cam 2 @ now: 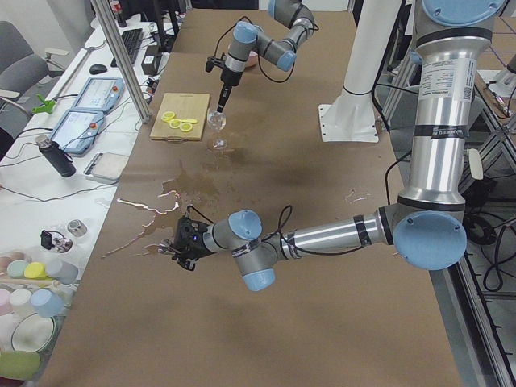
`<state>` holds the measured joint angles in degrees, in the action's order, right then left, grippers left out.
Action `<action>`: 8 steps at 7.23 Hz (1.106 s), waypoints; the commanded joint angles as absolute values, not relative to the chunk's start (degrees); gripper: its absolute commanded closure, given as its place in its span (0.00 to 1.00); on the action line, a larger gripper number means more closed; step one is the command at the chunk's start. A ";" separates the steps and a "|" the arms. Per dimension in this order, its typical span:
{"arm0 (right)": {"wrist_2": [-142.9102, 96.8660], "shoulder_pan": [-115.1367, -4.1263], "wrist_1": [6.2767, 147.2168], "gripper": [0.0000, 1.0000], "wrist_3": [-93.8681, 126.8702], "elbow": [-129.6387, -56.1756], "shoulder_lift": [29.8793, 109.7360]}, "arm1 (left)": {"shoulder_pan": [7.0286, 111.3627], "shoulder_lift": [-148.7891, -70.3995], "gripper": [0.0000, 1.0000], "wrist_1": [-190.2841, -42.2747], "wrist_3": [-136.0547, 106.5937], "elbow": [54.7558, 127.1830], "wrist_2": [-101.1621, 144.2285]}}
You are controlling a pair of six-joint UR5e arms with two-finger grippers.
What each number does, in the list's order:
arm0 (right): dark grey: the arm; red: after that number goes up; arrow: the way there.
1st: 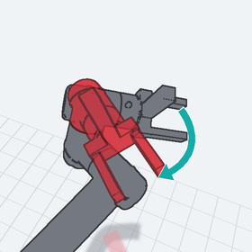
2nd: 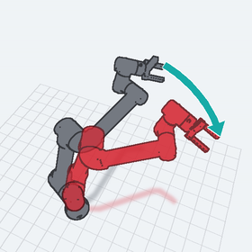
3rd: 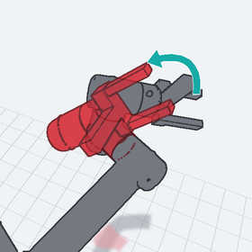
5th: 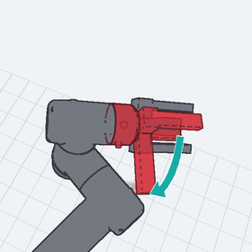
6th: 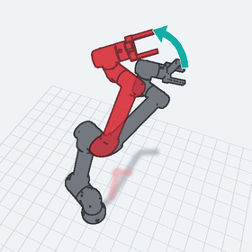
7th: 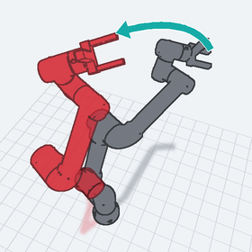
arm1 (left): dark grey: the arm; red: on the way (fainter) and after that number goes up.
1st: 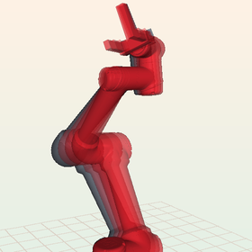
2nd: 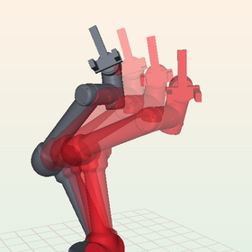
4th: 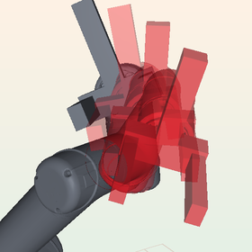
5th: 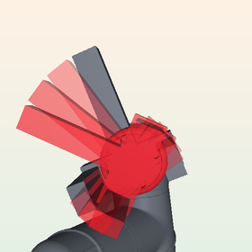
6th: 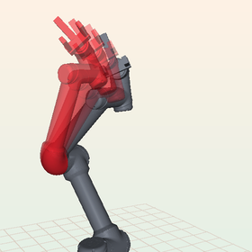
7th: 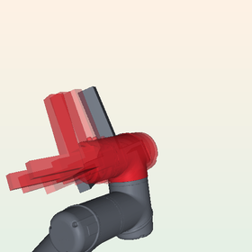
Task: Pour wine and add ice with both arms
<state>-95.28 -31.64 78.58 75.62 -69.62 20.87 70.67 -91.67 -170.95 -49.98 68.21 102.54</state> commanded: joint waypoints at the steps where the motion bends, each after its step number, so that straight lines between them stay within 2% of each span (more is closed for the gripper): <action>1: -95.27 -32.69 78.57 1.00 74.54 -69.61 21.00 | 67.69 -92.02 0.83 -172.08 -50.36 66.62 97.68; 4: -95.27 -33.14 74.90 1.00 74.53 -66.72 21.18 | 61.73 -91.50 0.83 -175.76 -50.54 66.36 86.09; 5: -95.27 -33.31 74.88 0.01 74.27 -66.71 21.09 | 60.39 -91.49 0.83 -176.48 -51.06 66.01 85.35; 8: -96.85 -35.06 74.88 0.00 73.92 -67.14 20.74 | 58.55 -92.02 0.83 -176.66 -52.21 63.81 85.17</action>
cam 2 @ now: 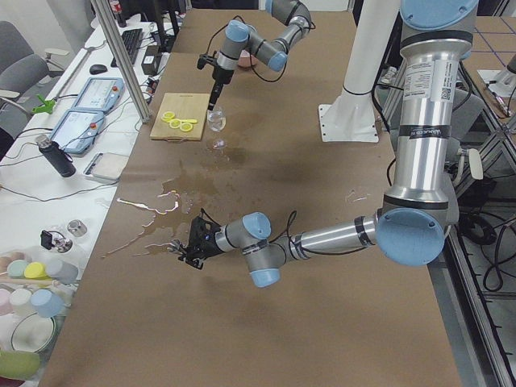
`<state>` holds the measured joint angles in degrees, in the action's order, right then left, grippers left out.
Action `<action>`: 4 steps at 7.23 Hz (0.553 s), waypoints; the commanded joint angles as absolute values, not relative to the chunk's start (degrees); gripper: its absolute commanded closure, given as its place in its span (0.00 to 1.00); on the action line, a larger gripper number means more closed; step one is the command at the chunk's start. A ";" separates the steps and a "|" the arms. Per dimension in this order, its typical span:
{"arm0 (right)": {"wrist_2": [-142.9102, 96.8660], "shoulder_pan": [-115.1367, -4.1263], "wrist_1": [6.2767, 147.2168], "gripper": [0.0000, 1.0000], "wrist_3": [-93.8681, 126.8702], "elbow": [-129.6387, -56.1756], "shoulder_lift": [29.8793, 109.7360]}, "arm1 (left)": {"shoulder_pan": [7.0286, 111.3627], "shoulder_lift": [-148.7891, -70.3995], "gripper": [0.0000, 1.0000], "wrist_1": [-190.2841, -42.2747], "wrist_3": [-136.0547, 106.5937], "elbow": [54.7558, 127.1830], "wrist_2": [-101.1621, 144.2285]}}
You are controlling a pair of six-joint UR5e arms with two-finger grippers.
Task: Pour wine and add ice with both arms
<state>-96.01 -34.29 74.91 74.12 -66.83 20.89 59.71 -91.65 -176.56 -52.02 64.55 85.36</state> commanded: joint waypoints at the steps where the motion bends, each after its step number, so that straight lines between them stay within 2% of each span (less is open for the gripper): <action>1: -100.42 -37.16 75.14 0.00 73.48 -68.02 20.74 | 57.75 -92.28 0.83 -176.57 -52.21 63.29 85.17; 2: -103.24 -39.87 75.32 0.00 71.21 -69.51 22.57 | 56.87 -92.55 0.83 -176.66 -52.12 63.28 85.08; 4: -108.69 -47.33 74.88 0.00 62.01 -76.77 33.25 | 56.60 -93.51 0.82 -178.67 -52.12 61.89 84.82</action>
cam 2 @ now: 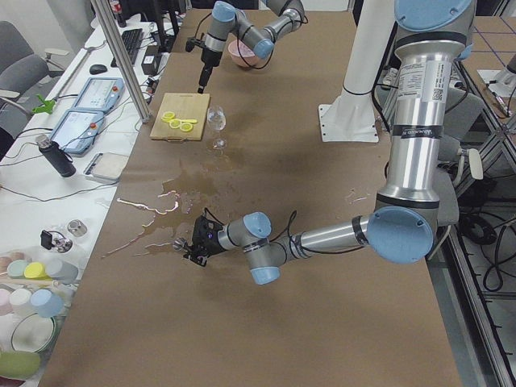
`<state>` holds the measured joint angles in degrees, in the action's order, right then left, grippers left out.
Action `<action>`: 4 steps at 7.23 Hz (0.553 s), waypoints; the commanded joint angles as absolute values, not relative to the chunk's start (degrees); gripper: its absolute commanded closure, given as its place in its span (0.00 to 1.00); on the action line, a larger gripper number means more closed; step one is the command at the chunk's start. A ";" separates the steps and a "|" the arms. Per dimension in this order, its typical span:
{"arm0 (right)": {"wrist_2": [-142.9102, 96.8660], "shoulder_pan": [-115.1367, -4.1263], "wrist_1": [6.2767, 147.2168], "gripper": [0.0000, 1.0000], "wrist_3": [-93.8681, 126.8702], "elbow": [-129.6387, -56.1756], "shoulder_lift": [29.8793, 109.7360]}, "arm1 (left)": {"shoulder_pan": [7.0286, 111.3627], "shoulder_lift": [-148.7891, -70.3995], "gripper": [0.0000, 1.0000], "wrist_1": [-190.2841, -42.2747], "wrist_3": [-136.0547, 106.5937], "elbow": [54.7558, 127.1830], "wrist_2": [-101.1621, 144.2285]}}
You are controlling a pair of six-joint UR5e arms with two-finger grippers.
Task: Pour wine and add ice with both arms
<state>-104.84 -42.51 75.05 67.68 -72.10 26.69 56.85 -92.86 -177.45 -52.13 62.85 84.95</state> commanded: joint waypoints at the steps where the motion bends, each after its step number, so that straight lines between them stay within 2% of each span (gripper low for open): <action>1: -112.46 -51.81 74.80 0.00 57.09 -80.21 38.70 | 56.43 -93.60 0.81 -179.73 -52.21 61.53 82.47; 4: -119.50 -62.98 74.88 0.00 46.88 -81.39 47.26 | 55.55 -93.43 0.80 -185.18 -54.04 61.18 72.56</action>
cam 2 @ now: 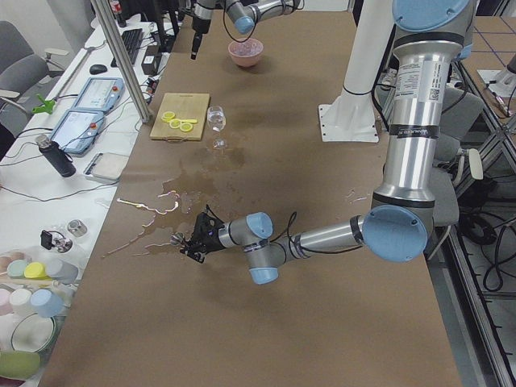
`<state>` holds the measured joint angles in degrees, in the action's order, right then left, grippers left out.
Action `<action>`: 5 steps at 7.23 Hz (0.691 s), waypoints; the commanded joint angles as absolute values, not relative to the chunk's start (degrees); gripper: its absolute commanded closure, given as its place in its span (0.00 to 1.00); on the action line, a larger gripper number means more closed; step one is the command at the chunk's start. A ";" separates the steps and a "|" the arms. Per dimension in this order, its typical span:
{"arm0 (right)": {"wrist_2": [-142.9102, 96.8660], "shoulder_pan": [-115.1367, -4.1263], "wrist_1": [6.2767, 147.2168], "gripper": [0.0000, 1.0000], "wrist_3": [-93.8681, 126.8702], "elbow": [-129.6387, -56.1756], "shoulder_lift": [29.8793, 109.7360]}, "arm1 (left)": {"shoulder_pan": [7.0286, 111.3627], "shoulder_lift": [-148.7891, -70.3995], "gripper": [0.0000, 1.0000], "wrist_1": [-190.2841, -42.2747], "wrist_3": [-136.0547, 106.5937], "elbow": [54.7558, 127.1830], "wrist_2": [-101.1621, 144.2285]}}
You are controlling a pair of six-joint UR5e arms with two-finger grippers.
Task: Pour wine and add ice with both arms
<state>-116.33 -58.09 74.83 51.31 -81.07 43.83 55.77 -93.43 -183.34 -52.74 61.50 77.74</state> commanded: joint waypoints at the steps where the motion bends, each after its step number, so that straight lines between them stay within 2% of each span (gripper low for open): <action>1: -123.71 -67.11 74.97 0.00 43.71 -80.78 49.55 | 53.37 -93.08 0.79 -185.27 -55.53 61.00 70.33; 5: -128.22 -76.62 74.88 0.00 29.75 -77.18 56.33 | 49.48 -91.94 0.79 -185.54 -57.83 60.56 68.12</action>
<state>-127.01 -73.99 74.97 34.70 -79.06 54.47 49.87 -92.57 -185.36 -57.68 60.49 68.28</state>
